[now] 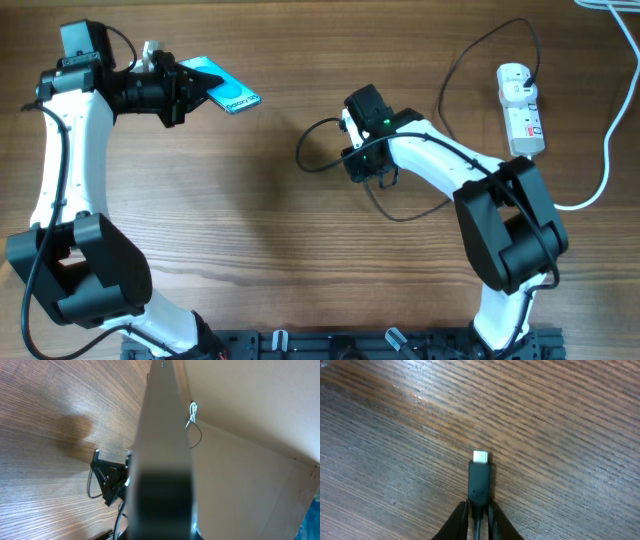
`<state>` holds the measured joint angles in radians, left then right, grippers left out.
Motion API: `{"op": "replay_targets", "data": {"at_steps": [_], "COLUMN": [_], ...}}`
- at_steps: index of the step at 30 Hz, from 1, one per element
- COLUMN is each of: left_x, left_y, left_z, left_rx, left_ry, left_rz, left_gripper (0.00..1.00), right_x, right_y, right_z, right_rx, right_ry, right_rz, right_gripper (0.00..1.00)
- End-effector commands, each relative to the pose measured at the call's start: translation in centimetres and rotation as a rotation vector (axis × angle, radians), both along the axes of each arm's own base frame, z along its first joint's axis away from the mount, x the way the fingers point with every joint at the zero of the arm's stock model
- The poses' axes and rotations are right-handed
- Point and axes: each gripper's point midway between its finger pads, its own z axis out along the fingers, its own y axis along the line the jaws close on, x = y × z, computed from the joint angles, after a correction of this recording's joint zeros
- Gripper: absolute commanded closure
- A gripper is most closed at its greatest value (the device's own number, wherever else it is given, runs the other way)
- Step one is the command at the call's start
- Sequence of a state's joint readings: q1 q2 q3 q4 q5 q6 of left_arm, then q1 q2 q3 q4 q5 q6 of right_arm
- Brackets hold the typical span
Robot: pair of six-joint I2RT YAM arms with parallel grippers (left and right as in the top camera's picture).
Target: Plug charger to phone and switch on socket
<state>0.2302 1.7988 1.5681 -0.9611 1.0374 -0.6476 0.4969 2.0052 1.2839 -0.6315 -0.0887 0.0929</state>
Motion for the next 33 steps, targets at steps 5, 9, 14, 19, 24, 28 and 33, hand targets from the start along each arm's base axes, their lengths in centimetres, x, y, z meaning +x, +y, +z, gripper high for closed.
{"op": "replay_targets", "data": {"at_steps": [5, 9, 14, 19, 24, 28, 33], "left_x": [-0.3, -0.3, -0.3, -0.3, -0.3, -0.3, -0.3], "left_y": [-0.2, -0.2, -0.2, -0.2, -0.2, -0.2, -0.2], "left_z": [1.6, 1.6, 1.6, 1.6, 1.6, 1.6, 1.6], "left_rx": [0.0, 0.0, 0.0, 0.0, 0.0, 0.0, -0.001], "left_ry": [-0.06, -0.06, -0.06, -0.06, -0.06, -0.06, -0.059], "left_rz": [-0.017, -0.017, -0.017, -0.017, -0.017, -0.017, -0.017], "left_gripper": [0.96, 0.96, 0.96, 0.96, 0.96, 0.96, 0.96], "right_x": [-1.0, -0.8, -1.4, -1.8, -1.9, -1.5, -1.5], "right_y": [-0.7, -1.9, -1.3, -1.5, -1.6, -1.3, -1.3], "right_z": [-1.5, -1.6, -1.7, -1.7, -1.8, -1.4, -0.8], "right_rx": [-0.041, -0.108, -0.086, -0.094, -0.098, -0.091, -0.099], "right_ry": [0.027, 0.009, 0.031, 0.046, 0.053, 0.038, 0.054], "right_rz": [-0.008, -0.018, 0.018, 0.018, 0.015, 0.017, 0.015], "right_gripper": [0.89, 0.88, 0.84, 0.73, 0.72, 0.7, 0.75]}}
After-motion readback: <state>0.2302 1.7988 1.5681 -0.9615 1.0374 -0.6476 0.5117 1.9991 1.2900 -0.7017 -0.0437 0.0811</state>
